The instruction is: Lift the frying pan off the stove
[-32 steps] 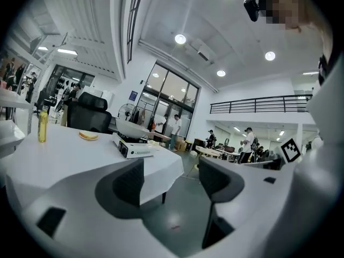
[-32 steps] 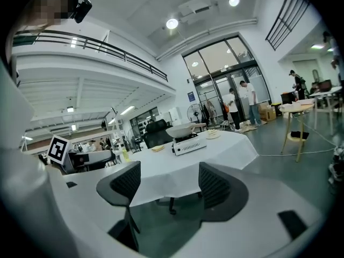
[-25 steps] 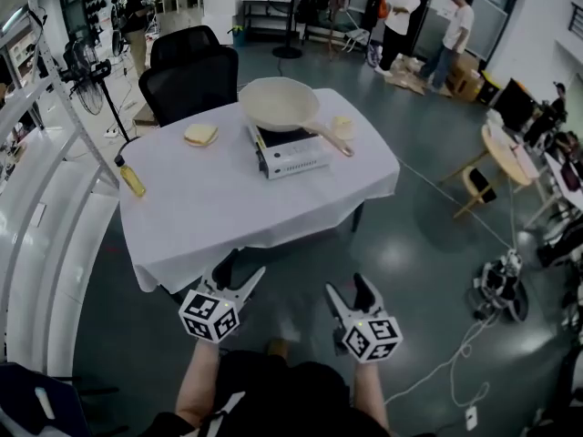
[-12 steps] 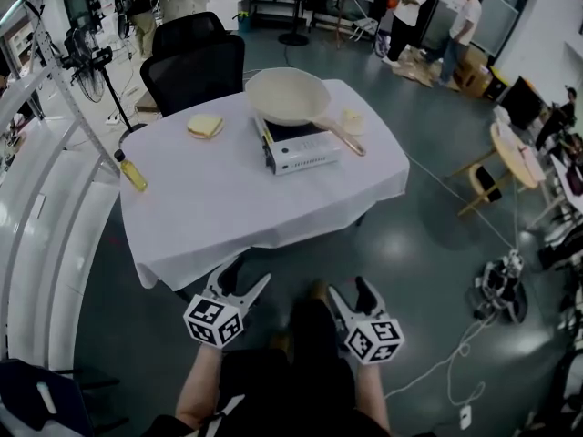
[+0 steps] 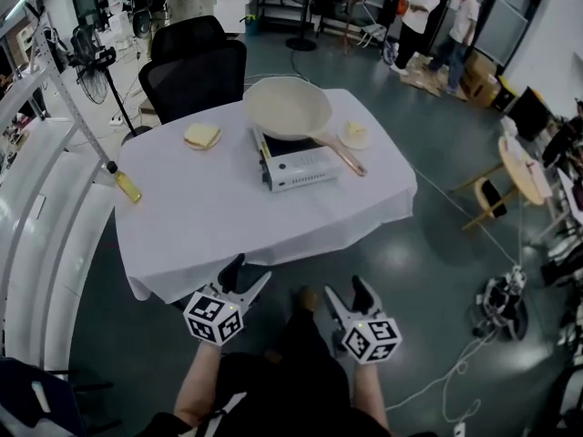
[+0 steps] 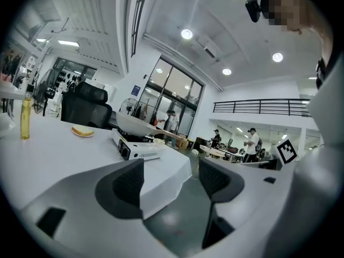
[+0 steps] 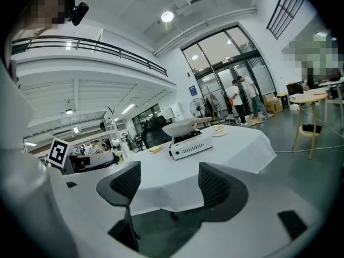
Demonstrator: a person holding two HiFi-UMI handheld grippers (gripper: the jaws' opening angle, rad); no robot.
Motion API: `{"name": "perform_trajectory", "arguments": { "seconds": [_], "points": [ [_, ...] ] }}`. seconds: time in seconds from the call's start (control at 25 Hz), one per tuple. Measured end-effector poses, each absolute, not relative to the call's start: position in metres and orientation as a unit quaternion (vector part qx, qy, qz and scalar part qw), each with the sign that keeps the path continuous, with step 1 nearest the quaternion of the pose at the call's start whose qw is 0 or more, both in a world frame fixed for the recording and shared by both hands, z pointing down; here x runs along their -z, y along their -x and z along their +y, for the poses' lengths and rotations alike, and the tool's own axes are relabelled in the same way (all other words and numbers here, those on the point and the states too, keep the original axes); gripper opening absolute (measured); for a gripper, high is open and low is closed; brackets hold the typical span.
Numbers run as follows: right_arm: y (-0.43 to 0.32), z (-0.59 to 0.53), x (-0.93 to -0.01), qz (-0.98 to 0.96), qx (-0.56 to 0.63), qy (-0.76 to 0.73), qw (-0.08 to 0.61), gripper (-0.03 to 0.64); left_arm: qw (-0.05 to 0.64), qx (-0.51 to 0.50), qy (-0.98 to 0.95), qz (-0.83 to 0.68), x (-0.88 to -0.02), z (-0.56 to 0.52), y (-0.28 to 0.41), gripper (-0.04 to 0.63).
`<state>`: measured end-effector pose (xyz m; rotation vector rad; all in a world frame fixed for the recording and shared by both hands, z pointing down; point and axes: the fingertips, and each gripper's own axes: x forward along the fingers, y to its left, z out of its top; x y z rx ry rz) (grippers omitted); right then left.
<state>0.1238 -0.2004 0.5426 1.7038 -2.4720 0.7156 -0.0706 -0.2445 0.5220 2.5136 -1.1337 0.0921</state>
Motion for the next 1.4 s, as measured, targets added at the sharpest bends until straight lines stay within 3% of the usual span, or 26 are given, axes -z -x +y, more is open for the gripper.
{"name": "perform_trajectory", "arguments": {
  "seconds": [0.84,1.4],
  "points": [
    [-0.202,-0.412,-0.529,-0.821,-0.218,-0.526,0.041,0.325,0.187,-0.021,-0.882,-0.432,-0.510,-0.445,-0.003,0.302],
    [-0.241,-0.483,-0.524,-0.849,-0.207,-0.485,0.035,0.325,0.214,0.008,-0.878,-0.427,-0.516,-0.515,-0.058,0.302]
  ]
}}
